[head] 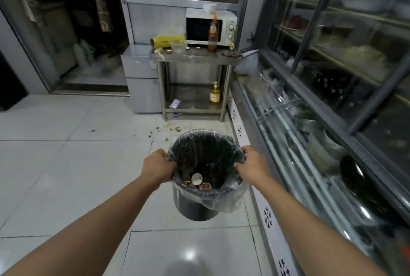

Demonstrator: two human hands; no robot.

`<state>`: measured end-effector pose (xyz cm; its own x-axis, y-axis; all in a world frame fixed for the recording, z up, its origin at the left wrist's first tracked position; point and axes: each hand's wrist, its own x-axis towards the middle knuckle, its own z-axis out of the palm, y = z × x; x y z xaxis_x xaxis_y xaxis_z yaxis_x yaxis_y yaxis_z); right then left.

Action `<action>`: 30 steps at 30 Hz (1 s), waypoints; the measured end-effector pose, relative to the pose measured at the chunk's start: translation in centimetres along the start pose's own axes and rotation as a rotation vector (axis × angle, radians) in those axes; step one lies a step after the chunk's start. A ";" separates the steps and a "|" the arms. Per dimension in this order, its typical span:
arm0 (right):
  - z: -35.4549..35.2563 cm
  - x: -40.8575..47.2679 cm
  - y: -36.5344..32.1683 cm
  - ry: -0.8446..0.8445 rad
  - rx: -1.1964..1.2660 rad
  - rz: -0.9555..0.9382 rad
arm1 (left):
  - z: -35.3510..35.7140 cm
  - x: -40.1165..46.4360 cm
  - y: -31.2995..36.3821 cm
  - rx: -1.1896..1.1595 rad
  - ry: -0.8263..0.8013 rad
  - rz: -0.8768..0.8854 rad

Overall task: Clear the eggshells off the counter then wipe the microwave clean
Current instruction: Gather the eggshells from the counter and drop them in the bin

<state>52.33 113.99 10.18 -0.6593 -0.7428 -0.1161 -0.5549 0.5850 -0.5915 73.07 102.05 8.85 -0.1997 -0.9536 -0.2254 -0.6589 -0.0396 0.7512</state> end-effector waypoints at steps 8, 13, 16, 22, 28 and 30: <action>1.1 16.6 -5.2 -0.073 -0.006 -0.054 | 0.4 13.6 4.8 -0.016 0.071 -0.084; 2.8 25.1 -8.7 -0.114 -0.036 -0.088 | 0.2 22.0 6.4 -0.043 0.090 -0.116; 4.3 30.5 -10.9 -0.131 -0.048 -0.087 | 0.1 28.1 7.1 -0.034 0.084 -0.122; 7.1 41.6 -15.6 -0.153 -0.046 -0.025 | -0.3 41.8 9.5 0.008 0.033 -0.104; 8.2 51.6 -18.1 -0.145 -0.015 0.052 | 0.9 52.8 12.8 0.085 -0.029 -0.073; 8.5 55.2 -18.2 -0.153 -0.013 0.064 | 2.1 56.1 13.8 0.095 -0.050 -0.082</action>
<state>30.32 59.57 7.71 -0.6092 -0.7444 -0.2734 -0.5220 0.6359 -0.5685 51.26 48.63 5.25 -0.1765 -0.9323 -0.3156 -0.7395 -0.0860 0.6676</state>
